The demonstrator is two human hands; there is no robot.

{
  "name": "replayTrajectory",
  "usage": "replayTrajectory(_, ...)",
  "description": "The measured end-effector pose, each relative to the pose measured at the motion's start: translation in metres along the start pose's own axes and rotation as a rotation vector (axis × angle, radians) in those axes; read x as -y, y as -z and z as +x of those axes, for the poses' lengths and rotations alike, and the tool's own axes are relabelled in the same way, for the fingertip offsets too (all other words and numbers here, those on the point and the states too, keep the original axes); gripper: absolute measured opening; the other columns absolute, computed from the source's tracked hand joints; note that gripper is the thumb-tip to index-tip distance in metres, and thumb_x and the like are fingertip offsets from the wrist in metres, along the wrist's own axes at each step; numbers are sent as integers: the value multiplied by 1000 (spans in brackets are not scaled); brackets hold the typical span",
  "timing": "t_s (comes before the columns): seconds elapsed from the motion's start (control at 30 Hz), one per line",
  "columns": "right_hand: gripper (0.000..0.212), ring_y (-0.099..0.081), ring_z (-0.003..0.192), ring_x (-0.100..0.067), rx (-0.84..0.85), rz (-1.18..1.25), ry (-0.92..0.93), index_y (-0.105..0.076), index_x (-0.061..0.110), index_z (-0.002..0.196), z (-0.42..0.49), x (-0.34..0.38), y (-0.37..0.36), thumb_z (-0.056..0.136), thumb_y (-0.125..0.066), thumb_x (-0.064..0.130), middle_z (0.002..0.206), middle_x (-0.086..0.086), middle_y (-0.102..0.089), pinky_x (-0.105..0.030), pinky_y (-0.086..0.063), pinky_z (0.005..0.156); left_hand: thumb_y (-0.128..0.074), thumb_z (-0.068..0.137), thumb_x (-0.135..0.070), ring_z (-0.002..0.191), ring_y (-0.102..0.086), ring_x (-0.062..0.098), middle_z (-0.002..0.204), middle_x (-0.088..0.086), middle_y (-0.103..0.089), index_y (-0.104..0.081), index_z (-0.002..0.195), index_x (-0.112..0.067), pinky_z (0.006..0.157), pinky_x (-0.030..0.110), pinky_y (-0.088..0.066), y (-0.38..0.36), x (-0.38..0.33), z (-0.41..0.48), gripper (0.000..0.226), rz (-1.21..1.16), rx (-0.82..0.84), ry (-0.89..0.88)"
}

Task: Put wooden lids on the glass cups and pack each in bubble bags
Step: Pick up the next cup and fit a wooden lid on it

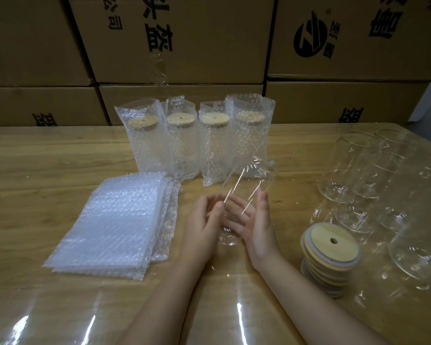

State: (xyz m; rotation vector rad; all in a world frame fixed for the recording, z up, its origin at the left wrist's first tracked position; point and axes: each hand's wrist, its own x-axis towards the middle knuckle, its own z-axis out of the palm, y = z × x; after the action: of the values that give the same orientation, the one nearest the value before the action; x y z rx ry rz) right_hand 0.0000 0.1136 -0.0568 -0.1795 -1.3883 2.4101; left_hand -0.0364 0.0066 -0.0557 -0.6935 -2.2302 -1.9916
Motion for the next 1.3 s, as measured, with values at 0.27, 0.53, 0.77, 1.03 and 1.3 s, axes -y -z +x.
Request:
replayTrajectory(0.27,71,-70,92,-24,-12,-82,-12,-34,58,127,4,-5,3,60,-44,78,109,3,-70,-35,-58,65,-36,95,-32,143,-30,11,154,3,-33,-38,144,-11,113,18,-23,2,-21,-6,53,278,130,-354)
replayTrajectory(0.53,82,-69,98,-15,24,-203,57,-20,42,146,1,-3,0,72,-40,69,128,9,-57,-24,-55,67,-41,89,1,144,-25,9,155,0,-29,-44,140,-12,117,48,-23,-1,-22,-4,53,287,203,-442)
replayTrajectory(0.77,48,-33,140,-5,106,-506,366,-14,44,139,-15,0,-7,98,-33,29,156,11,-19,-29,-34,113,-61,78,-56,122,-51,-4,144,-17,-39,-18,142,-52,87,21,-50,-4,-15,-1,77,-155,63,-84)
replayTrajectory(1.03,73,-17,145,-6,195,-757,446,-16,45,142,-13,-8,-6,83,-58,31,156,17,-12,-42,-29,116,-64,64,-80,110,-65,19,122,-7,-65,-40,128,-47,94,39,-50,6,7,10,76,-212,-45,34)
replayTrajectory(1.3,109,-42,132,-5,106,-753,135,-2,51,141,-5,-15,2,71,-82,23,146,1,-38,-32,-39,109,-58,88,-44,125,-51,10,142,-12,-40,-16,145,-33,90,11,-45,-2,-3,2,71,-114,12,-58)
